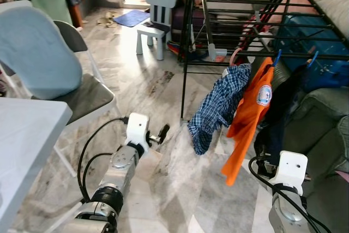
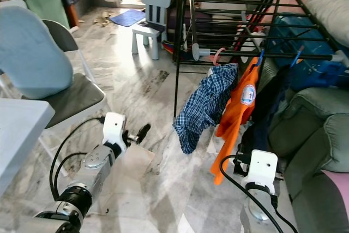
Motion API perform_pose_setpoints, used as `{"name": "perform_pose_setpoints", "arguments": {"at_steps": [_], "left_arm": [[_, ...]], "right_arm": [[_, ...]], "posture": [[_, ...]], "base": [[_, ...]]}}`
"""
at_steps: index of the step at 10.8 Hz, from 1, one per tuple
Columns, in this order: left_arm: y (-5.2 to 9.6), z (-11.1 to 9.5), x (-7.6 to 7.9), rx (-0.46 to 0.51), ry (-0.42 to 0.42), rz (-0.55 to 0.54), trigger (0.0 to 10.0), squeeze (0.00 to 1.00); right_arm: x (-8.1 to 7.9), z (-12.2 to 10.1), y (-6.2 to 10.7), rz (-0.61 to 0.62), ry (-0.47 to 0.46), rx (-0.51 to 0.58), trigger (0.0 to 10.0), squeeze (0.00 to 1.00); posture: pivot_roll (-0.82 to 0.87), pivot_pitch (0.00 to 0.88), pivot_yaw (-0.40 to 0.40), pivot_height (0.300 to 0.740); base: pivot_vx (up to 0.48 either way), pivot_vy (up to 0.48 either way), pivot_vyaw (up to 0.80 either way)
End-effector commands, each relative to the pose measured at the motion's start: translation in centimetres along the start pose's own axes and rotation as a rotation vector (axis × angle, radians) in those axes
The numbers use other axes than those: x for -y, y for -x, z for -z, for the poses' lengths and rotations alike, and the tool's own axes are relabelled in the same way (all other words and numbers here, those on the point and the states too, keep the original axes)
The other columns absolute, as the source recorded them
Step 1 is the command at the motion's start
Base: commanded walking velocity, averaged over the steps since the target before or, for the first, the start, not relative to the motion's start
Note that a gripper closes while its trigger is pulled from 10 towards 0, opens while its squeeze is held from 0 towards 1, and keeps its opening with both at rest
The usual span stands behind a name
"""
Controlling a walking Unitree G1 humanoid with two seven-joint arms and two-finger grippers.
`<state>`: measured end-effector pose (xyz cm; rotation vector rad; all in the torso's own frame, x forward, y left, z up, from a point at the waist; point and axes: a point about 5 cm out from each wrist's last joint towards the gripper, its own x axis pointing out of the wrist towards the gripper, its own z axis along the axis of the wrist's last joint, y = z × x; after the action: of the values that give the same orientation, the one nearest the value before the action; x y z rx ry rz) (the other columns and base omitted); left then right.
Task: Hang hanger
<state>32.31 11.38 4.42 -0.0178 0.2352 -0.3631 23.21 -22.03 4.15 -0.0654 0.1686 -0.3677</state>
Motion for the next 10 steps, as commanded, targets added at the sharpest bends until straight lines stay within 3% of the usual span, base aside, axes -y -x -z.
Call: {"name": "perform_pose_setpoints", "arguments": {"at_steps": [1,4,10], "left_arm": [[-0.39,-0.44,0.48,0.001,-0.019,0.037,10.0,0.00],[-0.39,-0.24,0.88,-0.012,-0.039,0.081,10.0,0.00],[-0.35,-0.20,0.96,-0.012,-0.057,0.097,10.0,0.00]], "right_arm": [[0.23,0.10,-0.11,0.012,-0.007,-0.003,10.0,0.00],[0.10,0.45,-0.01,0.002,-0.033,-0.017,10.0,0.00],[-0.12,0.57,-0.11,-0.015,-0.044,-0.027,10.0,0.00]], "posture": [[-0.01,0.000,-0.026,0.740],[0.00,0.000,-0.026,0.740],[0.00,0.000,-0.024,0.740]], "base": [[0.000,0.000,0.00],[0.206,0.000,0.00],[0.451,0.000,0.00]]}}
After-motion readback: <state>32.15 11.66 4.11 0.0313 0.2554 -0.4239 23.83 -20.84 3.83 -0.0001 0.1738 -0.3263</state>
